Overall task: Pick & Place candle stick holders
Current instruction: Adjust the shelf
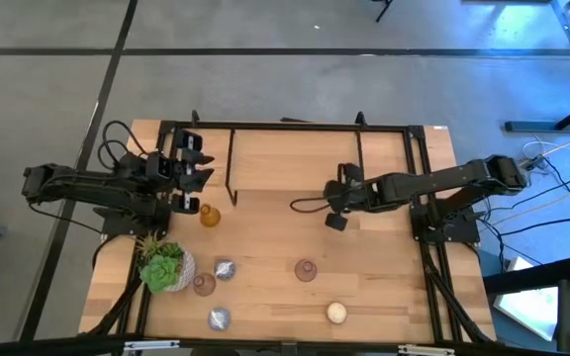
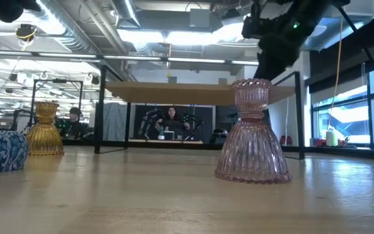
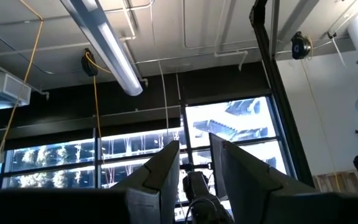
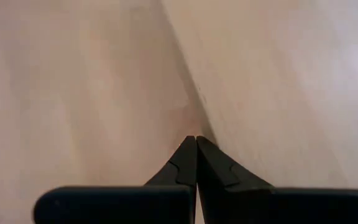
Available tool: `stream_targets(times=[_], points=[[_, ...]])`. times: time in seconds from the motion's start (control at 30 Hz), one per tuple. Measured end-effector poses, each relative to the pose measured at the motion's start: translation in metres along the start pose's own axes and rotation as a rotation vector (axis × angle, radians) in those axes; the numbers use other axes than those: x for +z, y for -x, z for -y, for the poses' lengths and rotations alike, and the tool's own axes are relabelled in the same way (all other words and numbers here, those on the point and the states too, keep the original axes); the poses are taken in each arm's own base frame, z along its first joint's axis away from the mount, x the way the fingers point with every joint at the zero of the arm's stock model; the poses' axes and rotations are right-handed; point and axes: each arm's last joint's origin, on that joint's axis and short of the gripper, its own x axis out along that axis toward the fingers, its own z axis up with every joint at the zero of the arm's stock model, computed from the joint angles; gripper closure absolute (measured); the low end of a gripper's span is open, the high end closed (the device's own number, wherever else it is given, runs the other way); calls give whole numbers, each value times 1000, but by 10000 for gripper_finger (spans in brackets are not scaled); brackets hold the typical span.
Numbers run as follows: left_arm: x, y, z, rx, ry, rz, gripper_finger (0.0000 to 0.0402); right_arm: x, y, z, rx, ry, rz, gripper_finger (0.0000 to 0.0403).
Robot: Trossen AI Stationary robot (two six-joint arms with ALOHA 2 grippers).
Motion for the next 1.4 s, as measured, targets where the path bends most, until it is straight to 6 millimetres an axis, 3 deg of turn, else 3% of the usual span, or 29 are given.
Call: stream_targets(times=[0.1,0.33,0.5,0.67,0.8,1.03,1.23,1.4], points=[[0,0,0,0,2,-2,290,0,0,0,8,-2,2,400],[-7,0,0,29,28,-75,290,19,16,-16,235,103,105,400],[-13,-18,-12,148,8,-476,290,26,30,-27,263,178,172,400],[-30,-30,-9,60,-27,-932,290,29,39,-31,218,200,195,400],[-56,-31,3,-29,-59,-1073,290,28,42,-31,202,213,191,400],[-84,-29,-2,34,14,-1382,294,23,52,-25,190,187,176,400],[-104,-23,-16,150,70,-1510,319,15,64,-22,95,164,165,400],[-107,-17,-36,290,104,-1545,344,13,67,-21,79,156,166,400]])
